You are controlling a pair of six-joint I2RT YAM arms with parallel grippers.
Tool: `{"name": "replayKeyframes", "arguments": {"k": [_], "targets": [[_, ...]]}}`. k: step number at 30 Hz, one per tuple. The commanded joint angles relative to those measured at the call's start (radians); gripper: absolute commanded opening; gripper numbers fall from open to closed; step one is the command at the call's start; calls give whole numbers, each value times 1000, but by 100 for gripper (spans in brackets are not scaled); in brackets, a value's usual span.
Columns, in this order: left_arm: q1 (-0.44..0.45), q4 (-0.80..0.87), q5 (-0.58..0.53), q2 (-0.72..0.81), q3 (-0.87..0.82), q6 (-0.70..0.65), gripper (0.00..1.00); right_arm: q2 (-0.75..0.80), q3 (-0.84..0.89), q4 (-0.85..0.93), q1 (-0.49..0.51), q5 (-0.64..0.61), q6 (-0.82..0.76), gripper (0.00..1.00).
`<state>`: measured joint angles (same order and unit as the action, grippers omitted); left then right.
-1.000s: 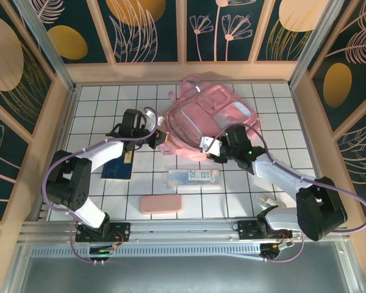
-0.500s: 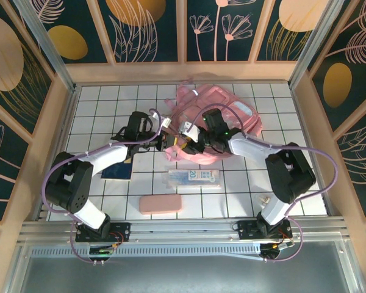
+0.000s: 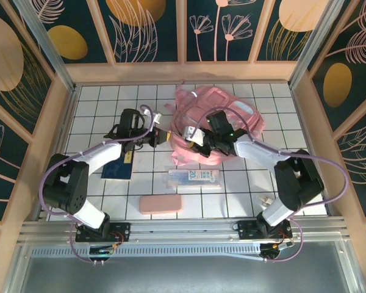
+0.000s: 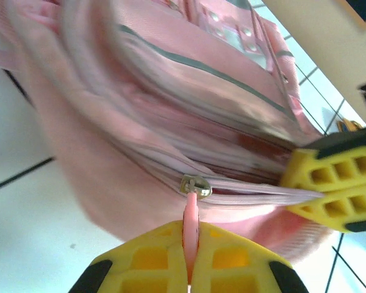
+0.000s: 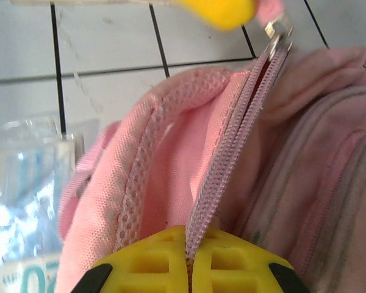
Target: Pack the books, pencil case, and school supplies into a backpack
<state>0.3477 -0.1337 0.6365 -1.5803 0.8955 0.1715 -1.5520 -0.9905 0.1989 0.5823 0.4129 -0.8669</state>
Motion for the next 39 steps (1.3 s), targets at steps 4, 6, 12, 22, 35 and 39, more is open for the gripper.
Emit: {"name": "replayKeyframes", "arguments": {"k": [4,6,12,22,35,39], "targets": [[-67,-31,-157,-96,71,-101,0,173,119,143,-17,-239,-234,0],[-66,-59,-156,-119,71,-96,0,220,180,118,-28,-298,-265,0],[-44,-89,-91,-91,30,-64,0,326,246,76,-99,-279,-243,13],[108,-147,6,62,-72,95,0,230,18,-71,23,-35,313,53],[117,-246,135,47,-59,150,0,-31,-76,-40,68,10,428,53],[111,-223,109,16,-52,118,0,-81,-101,59,66,-26,366,26]]}}
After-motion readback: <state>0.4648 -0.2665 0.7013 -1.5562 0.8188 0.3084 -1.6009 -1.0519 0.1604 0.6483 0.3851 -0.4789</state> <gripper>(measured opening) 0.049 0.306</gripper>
